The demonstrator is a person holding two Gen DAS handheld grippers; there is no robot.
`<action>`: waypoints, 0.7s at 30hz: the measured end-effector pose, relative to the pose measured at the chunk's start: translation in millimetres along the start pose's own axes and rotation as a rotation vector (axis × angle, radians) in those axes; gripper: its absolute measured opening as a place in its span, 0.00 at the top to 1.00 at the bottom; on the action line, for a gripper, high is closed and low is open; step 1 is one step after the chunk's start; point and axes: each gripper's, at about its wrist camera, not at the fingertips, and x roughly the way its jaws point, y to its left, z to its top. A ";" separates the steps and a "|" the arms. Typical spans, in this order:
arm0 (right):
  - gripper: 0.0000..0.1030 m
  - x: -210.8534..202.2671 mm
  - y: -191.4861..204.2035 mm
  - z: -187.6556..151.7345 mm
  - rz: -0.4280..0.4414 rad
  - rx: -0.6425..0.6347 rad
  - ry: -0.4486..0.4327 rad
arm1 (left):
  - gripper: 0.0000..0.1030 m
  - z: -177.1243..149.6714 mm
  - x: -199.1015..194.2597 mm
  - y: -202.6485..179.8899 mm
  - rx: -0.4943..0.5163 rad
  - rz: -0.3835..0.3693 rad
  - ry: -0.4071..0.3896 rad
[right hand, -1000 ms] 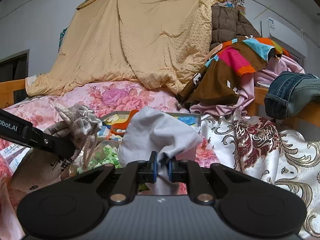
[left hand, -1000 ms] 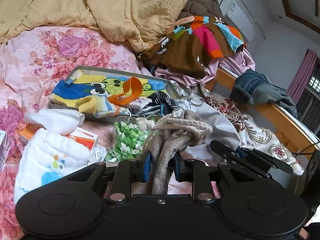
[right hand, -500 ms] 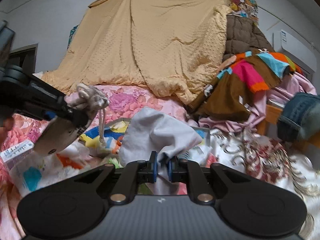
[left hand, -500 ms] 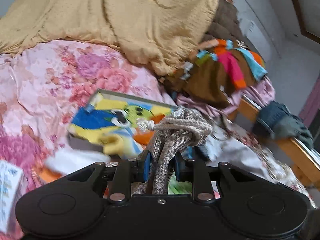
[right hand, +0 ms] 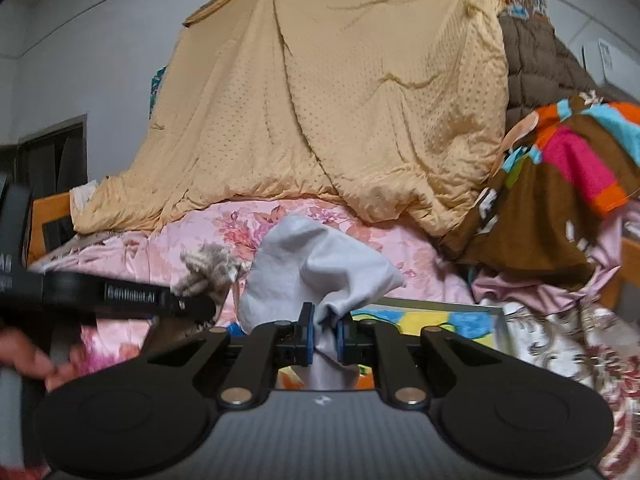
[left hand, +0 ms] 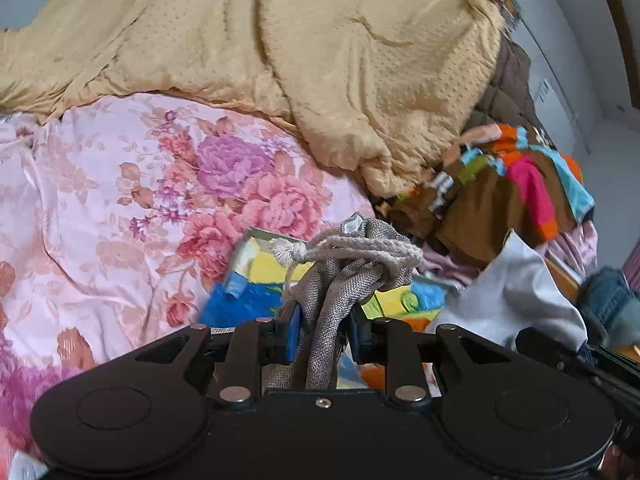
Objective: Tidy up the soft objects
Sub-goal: 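Lift and carry the burlap pouch and grey cloth over the frog-painted tray, then open the left tool to drop the pouch while the right tool releases the grey cloth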
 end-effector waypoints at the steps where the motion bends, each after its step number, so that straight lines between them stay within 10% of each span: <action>1: 0.89 6.7 2.4 1.8 0.004 0.005 0.009 | 0.75 -0.2 3.3 6.3 -0.010 -0.004 0.000; 12: 0.89 75.7 26.8 -10.5 -0.072 0.008 0.147 | 0.75 -15.4 44.9 29.7 0.122 0.111 0.113; 21: 0.87 93.8 33.3 -25.6 -0.131 -0.015 0.209 | 0.70 -24.1 62.4 39.1 0.091 0.057 0.180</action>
